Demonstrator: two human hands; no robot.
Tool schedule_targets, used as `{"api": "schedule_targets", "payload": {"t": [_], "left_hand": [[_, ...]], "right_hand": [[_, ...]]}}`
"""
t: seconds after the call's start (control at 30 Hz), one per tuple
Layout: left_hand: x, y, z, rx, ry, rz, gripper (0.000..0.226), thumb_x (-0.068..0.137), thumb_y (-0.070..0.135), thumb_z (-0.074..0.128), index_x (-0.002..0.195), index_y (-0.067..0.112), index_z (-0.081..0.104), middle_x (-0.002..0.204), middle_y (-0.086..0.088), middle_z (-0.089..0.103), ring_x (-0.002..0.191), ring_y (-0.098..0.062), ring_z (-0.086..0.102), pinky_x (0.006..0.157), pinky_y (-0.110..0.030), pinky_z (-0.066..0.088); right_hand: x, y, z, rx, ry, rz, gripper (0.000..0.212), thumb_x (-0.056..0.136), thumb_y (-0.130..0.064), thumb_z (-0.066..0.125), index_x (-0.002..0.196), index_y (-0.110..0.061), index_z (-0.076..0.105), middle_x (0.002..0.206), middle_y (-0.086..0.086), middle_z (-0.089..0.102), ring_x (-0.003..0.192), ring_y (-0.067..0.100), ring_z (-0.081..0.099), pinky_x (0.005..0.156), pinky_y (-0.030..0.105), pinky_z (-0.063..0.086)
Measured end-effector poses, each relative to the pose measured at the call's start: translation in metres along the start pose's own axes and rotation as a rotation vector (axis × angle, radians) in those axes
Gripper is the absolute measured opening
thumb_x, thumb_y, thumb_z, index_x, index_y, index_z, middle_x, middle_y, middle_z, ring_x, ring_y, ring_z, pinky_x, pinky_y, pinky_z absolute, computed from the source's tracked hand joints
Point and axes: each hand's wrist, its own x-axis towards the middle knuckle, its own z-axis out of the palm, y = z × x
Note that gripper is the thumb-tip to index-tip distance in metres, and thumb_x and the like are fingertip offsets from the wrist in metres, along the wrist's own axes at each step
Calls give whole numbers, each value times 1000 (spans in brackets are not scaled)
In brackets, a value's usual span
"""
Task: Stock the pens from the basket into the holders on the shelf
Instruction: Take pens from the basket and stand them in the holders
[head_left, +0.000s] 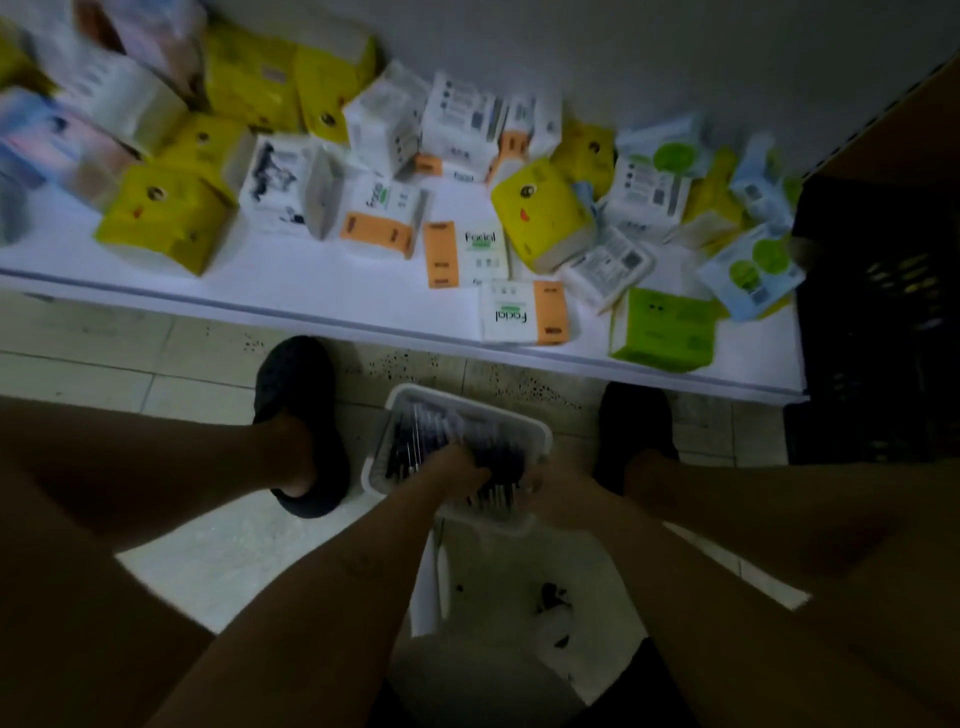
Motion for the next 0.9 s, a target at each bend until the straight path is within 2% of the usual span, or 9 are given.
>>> {"api": "schedule_targets", "payload": {"t": [0.1,0.2,0.3,0.37,0.47,0.63,0.73,0.83,0.9], "left_hand": [[18,-3,16,-65,-48,-43,36,99,25,45,126,4,56,121,-20,60,109,-31,57,89,-34,46],[24,-5,27,-91,-89,-76,44,100,25,44,141,8,44,136,-22,50,126,-36,45,108,-44,36],[29,-4,27,-197,-105,-132,50,98,24,50,144,6,40,145,-21,41,138,-36,32,115,-45,25],[30,-4,22,-292,-114,-196,49,97,22,53,141,4,42,144,-22,41,135,-36,37,112,-44,33],[26,-7,15,-494,-133,-267,42,97,21,55,134,4,48,136,-19,50,124,-33,49,101,-38,45],[17,-13,8,-581,-24,-218,35,89,11,63,122,-1,58,121,-21,61,111,-32,58,95,-39,50],[13,-18,0,-600,91,-245,21,85,9,64,103,-3,65,99,-22,67,86,-29,64,73,-34,55],[3,-22,-12,-609,45,-263,13,86,8,65,95,-1,67,78,-12,66,61,-16,59,46,-21,49],[-6,-21,-18,-628,19,-271,20,87,4,64,107,3,64,78,-8,63,62,-14,58,45,-20,46]], "right_hand": [[8,-1,-4,54,7,29,24,93,-18,58,103,2,67,100,22,61,91,33,60,87,44,52],[13,-1,-2,36,-8,46,27,94,-15,57,111,3,65,110,24,62,105,39,59,86,40,49],[22,4,4,25,-45,67,28,94,-12,56,112,9,64,100,21,58,100,35,59,90,36,47],[32,5,9,-10,-58,94,29,93,-13,57,116,2,64,98,10,53,91,23,52,86,32,45],[45,1,20,28,-67,108,28,94,-11,55,118,0,62,108,18,60,94,23,53,79,29,42],[56,-8,35,14,-21,122,28,96,-17,52,114,1,63,119,19,60,115,32,51,101,40,41],[57,-2,39,-31,-42,144,30,97,-13,47,123,-4,60,128,16,53,121,30,45,102,38,42],[57,1,45,-24,-58,163,27,98,-15,45,116,-4,62,120,16,58,112,29,54,92,33,48],[57,1,48,-33,-75,177,25,98,-14,43,109,-3,63,113,15,61,104,29,60,77,30,49]]}}
